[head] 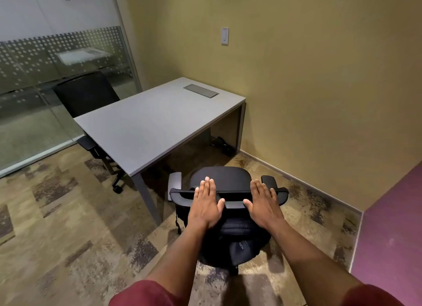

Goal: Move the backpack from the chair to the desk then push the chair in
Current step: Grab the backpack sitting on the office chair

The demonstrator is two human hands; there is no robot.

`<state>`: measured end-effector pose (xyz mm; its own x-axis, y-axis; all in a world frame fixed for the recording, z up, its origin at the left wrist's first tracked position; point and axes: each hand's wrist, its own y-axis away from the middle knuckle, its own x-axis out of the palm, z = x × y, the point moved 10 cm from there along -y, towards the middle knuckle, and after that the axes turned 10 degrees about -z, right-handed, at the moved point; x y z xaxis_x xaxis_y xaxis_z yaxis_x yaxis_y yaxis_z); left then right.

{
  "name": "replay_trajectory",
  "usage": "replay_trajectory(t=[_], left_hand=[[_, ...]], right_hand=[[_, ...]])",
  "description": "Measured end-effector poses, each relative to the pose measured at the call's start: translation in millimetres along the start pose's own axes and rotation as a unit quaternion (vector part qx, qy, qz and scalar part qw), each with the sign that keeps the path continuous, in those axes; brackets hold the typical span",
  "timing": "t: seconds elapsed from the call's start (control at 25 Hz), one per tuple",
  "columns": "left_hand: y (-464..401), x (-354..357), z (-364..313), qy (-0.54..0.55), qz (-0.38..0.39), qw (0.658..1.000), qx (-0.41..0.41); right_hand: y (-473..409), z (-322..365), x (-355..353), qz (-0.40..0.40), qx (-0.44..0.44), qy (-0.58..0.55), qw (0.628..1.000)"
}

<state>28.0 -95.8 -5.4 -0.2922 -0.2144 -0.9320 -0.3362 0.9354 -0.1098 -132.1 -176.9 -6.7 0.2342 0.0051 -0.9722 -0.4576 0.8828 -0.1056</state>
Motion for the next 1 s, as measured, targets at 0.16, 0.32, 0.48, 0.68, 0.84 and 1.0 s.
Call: replay_trajectory(t=[0.16,0.32,0.48,0.68,0.84,1.0], left_hand=[[-8,3,14,-0.003,0.012,0.997,-0.075],[-13,4,29,-0.011,0.012,0.989,-0.145],[-20,2,47,0.010,0.002,0.978,-0.208],[-15,-7,74,-0.005,-0.021,0.952,-0.306],[-8,-13,89,0.022,-0.055,0.928,-0.368],[-7,-21,99,0.064,-0.086,0.920,-0.377]], right_hand=[[-4,-9,2,-0.007,0.044,-0.018,0.999],[-12,-14,1,-0.009,0.059,-0.013,0.998],[-18,-28,10,0.013,0.094,-0.011,0.995],[-23,-46,10,0.027,0.174,-0.008,0.984],[-24,-58,9,0.027,0.221,-0.002,0.975],[-20,-70,4,0.011,0.268,-0.026,0.963]])
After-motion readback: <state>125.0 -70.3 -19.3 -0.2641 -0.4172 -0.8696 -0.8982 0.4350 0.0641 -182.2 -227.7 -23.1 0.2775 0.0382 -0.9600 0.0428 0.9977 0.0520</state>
